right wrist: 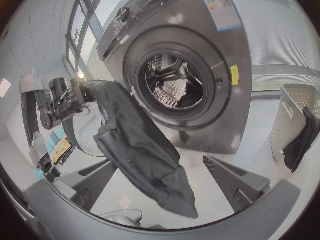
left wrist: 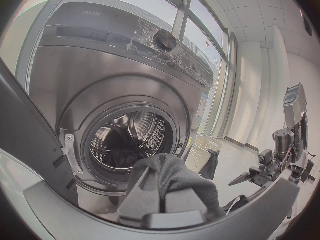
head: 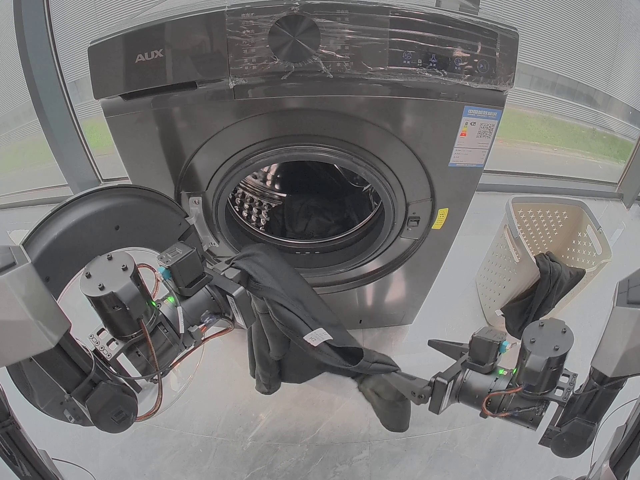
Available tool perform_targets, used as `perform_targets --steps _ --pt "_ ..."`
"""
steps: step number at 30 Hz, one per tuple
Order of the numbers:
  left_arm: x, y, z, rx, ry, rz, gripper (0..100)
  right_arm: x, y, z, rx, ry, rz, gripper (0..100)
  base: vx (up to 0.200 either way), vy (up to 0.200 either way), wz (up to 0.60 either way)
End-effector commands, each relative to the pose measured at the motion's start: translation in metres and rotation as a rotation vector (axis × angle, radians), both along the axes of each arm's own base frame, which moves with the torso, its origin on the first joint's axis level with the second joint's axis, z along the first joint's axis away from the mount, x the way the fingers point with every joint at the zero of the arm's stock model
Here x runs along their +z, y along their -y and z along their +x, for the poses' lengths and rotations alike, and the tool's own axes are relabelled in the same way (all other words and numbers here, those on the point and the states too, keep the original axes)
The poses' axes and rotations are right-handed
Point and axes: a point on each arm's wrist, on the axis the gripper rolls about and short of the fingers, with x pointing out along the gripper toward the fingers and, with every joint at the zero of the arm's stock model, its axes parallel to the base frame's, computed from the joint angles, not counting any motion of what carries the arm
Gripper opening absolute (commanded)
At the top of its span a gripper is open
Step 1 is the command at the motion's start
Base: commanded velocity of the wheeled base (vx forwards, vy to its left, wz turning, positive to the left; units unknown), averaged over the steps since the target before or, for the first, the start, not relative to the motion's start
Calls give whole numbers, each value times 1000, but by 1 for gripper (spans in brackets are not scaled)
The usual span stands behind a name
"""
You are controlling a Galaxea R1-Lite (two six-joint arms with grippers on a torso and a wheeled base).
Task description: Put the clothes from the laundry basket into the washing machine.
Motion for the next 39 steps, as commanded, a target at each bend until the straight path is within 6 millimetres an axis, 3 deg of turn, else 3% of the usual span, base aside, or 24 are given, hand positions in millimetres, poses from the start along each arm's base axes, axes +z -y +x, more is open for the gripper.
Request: perform_targets --steps 1,11,16,18,23,27,32,39 --pt "2 1 0 -2 10 -7 0 -15 -1 -8 45 -61 -49 100 0 0 0" --pt "3 4 -2 -13 13 -8 0 -21 -9 -11 90 -71 -65 100 0 0 0" --pt "3 4 -3 -16 13 -8 0 -22 -19 10 57 -32 -45 100 0 0 0" --pt "2 5 -4 -22 10 -4 0 -26 -27 34 22 2 -26 100 0 0 0" --pt "3 7 -6 -31 14 -5 0 -37 -40 55 33 37 -36 100 0 0 0" --pt "4 7 -6 -32 15 -5 0 -44 -46 60 53 41 -45 100 0 0 0" --pt "3 11 -8 -49 14 -5 0 -57 -71 70 100 60 -38 100 0 0 0" --pt "2 18 -11 -72 14 -2 0 -60 -94 74 135 97 -8 100 0 0 0"
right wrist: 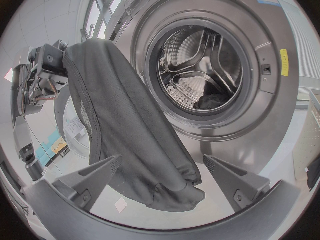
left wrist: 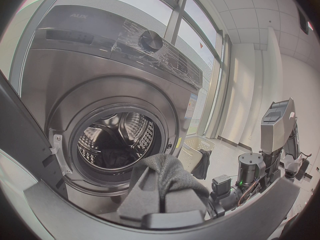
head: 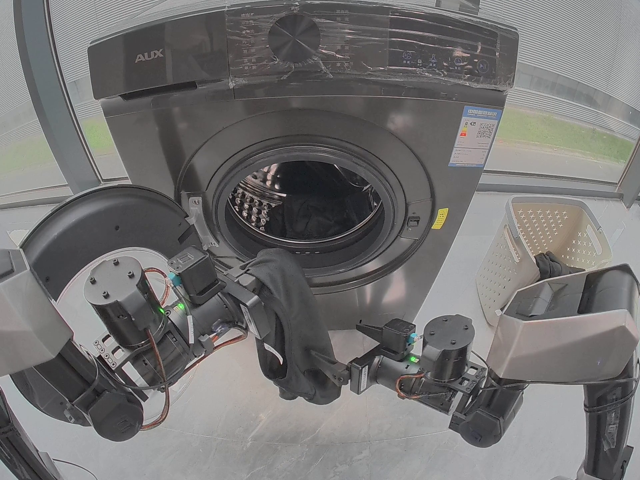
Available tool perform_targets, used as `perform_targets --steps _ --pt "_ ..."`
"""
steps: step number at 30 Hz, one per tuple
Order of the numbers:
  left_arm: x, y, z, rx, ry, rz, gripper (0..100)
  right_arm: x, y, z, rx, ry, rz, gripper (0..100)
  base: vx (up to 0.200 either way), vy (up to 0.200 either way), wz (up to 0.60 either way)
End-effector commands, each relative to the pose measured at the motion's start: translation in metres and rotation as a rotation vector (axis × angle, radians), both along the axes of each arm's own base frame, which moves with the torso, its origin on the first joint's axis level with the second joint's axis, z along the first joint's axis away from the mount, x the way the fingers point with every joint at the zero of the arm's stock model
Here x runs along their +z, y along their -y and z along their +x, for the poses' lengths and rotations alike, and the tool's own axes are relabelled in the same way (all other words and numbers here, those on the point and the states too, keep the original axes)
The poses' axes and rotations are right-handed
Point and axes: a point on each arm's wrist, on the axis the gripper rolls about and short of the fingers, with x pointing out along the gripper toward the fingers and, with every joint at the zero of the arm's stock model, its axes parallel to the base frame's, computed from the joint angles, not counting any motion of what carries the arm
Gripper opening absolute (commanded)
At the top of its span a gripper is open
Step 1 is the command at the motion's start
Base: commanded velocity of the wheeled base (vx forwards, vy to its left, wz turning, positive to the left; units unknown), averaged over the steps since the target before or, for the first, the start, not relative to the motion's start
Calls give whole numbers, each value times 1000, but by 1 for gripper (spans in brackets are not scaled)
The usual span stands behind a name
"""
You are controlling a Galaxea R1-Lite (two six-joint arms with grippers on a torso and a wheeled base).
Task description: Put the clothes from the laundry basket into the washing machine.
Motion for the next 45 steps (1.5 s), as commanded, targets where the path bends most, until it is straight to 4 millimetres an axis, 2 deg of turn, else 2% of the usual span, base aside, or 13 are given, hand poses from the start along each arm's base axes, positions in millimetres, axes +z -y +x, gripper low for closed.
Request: perform_targets --steps 1,4,7,12,21,26,29,30,37,38,40,42,45 --pt "0 5 -2 -17 3 0 0 -12 -17 4 26 5 4 100 0 0 0" --pt "0 7 -4 -26 6 -2 0 -14 -22 7 29 12 11 100 0 0 0" --pt "4 8 -5 -30 17 -10 0 -23 -35 16 32 37 33 100 0 0 0" --pt "20 4 -13 -39 59 -42 0 -26 -46 22 41 57 56 100 0 0 0" --pt "19 11 -18 -69 57 -40 0 -39 -61 18 70 49 66 100 0 0 0" --pt "18 13 -21 -85 55 -41 0 -38 -69 35 9 96 101 100 0 0 0" --pt "19 13 -21 -86 57 -41 0 -36 -68 38 -8 101 108 100 0 0 0" --pt "19 13 -21 -86 55 -40 0 -36 -67 39 -11 101 108 0 0 0 0" --pt "11 5 -16 -51 35 -15 0 -33 -52 52 -110 111 104 0 0 0 0" --pt "7 -3 -10 -14 22 -2 0 -32 -40 59 -152 106 101 0 0 0 0" --pt "2 -8 -6 6 6 10 0 -24 -29 64 -184 110 103 0 0 0 0" --pt "-2 -9 -4 15 -5 17 0 -7 -11 70 -237 125 118 0 0 0 0" --pt "-6 -13 -3 27 -23 28 0 9 1 71 -264 139 134 0 0 0 0"
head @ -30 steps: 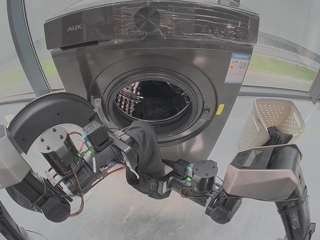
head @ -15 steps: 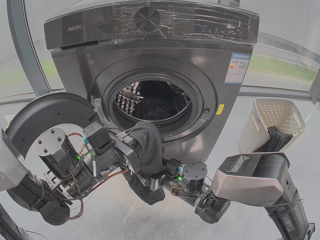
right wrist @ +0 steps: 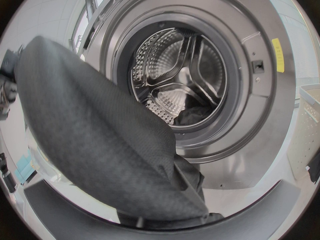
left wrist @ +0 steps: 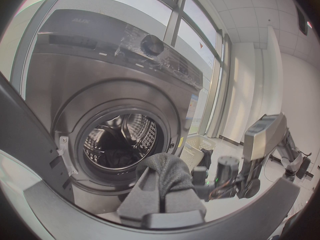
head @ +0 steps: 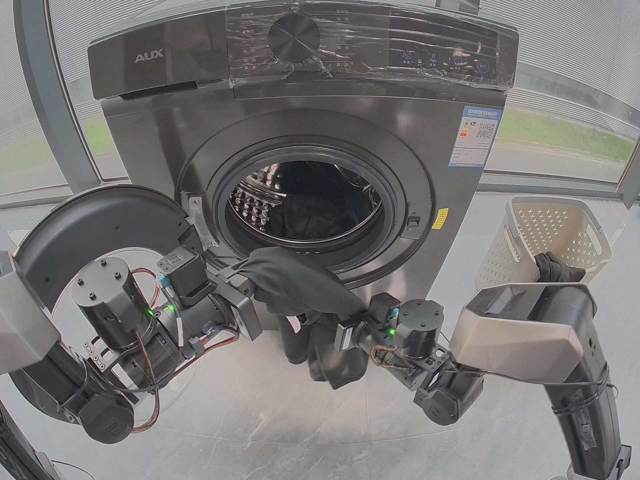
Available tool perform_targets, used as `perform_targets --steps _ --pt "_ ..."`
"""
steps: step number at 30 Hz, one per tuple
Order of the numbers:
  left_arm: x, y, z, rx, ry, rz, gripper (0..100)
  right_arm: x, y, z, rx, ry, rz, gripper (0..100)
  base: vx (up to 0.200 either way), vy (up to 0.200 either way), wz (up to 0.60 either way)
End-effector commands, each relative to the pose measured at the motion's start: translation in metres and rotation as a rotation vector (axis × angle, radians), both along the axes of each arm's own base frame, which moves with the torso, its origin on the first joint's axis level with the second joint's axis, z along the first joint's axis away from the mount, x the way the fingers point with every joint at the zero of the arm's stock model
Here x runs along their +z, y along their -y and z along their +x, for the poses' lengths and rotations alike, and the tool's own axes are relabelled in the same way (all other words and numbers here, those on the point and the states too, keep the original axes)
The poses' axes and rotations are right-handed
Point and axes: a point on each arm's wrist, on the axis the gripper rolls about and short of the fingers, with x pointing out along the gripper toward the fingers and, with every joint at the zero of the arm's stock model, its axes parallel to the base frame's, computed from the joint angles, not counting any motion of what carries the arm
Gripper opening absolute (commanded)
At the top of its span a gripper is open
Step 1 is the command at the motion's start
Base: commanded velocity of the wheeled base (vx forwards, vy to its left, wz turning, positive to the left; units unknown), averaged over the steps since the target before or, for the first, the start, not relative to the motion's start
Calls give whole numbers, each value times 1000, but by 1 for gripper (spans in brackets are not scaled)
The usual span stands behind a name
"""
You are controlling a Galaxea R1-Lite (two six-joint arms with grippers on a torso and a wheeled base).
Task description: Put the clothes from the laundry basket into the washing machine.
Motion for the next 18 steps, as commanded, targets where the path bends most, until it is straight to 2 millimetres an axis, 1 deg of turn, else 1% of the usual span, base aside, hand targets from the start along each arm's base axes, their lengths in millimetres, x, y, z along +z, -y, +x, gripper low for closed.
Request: perform_targets --steps 1,4,6,8,9,14,15,18 --pt "-18 -9 8 41 -60 40 0 43 31 6 -76 45 43 0 0 0 0" --pt "-34 -10 10 49 -100 85 0 57 36 5 -85 66 58 0 0 0 0" --pt "-42 -11 8 46 -128 111 0 62 37 4 -85 75 67 0 0 0 0" --pt "-46 -11 7 45 -140 125 0 63 35 3 -80 76 68 0 0 0 0" --pt "-50 -10 2 29 -148 149 0 62 34 0 -73 72 66 0 0 0 0" --pt "-54 -12 -3 18 -152 182 0 61 31 -3 -62 66 64 0 0 0 0" --pt "-55 -13 -3 18 -154 188 100 61 31 -3 -63 67 65 0 0 0 0" --pt "-55 -14 -3 24 -159 187 100 61 33 -1 -71 67 64 0 0 0 0"
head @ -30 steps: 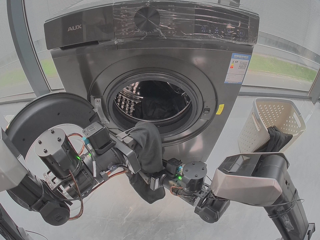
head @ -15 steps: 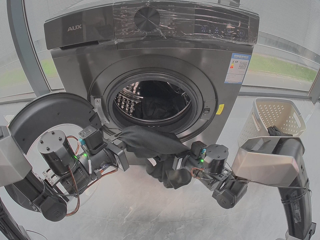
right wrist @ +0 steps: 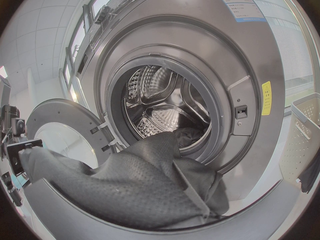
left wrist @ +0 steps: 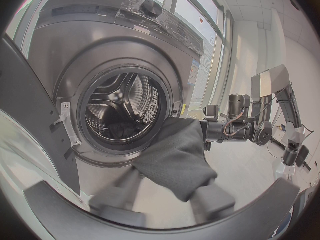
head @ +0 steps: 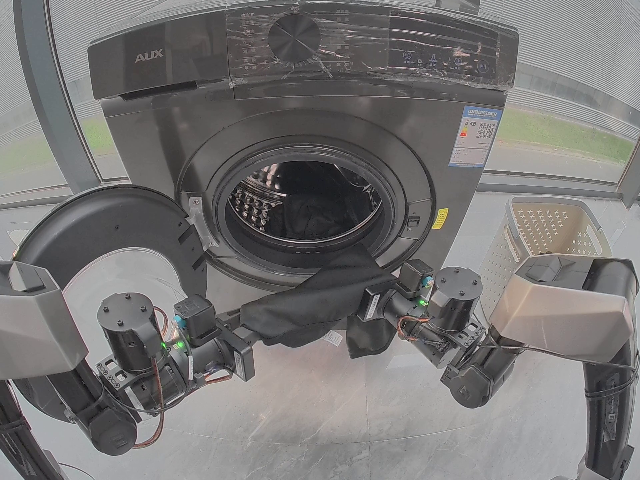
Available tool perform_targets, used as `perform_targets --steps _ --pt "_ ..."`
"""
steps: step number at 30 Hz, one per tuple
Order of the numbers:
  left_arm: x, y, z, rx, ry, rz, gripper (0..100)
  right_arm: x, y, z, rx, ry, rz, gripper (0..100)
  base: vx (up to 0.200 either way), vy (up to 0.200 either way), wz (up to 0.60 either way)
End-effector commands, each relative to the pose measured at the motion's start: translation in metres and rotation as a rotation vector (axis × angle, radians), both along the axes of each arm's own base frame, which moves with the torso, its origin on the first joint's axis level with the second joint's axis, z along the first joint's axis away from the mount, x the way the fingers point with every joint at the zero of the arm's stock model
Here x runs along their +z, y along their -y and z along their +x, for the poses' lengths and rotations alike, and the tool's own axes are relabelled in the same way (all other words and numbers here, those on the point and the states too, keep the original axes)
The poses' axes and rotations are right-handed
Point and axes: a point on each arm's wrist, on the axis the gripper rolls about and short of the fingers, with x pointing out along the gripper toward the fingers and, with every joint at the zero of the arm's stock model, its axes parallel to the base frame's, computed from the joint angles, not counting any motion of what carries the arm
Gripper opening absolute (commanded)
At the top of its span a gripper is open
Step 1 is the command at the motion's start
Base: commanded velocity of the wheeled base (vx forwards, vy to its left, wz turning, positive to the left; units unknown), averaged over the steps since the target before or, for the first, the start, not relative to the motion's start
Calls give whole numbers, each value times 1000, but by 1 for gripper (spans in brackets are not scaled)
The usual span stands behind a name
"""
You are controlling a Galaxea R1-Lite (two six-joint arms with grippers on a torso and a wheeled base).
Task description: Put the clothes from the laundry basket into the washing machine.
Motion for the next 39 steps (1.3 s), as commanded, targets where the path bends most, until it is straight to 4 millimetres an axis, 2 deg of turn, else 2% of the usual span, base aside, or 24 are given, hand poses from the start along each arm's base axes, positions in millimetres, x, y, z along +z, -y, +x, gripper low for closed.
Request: perform_targets --steps 1,4,12,20,28,35,39 --pt "-4 -1 0 4 -16 5 100 5 2 1 -6 9 6 0 0 0 0" --pt "-9 -4 -6 -1 -41 30 100 7 11 9 -35 15 11 0 0 0 0" --pt "-9 -3 -9 -10 -41 33 100 12 33 24 -112 20 15 0 0 0 0" --pt "-11 -3 -9 -12 -46 36 100 18 32 22 -107 32 22 0 0 0 0" --pt "-19 0 -4 -10 -73 38 100 24 -14 -12 47 45 30 0 0 0 0" --pt "-25 1 -3 -25 -94 46 100 24 -33 -27 133 50 33 0 0 0 0" --pt "-26 2 -1 -26 -95 44 100 22 -51 -43 196 45 30 0 0 0 0"
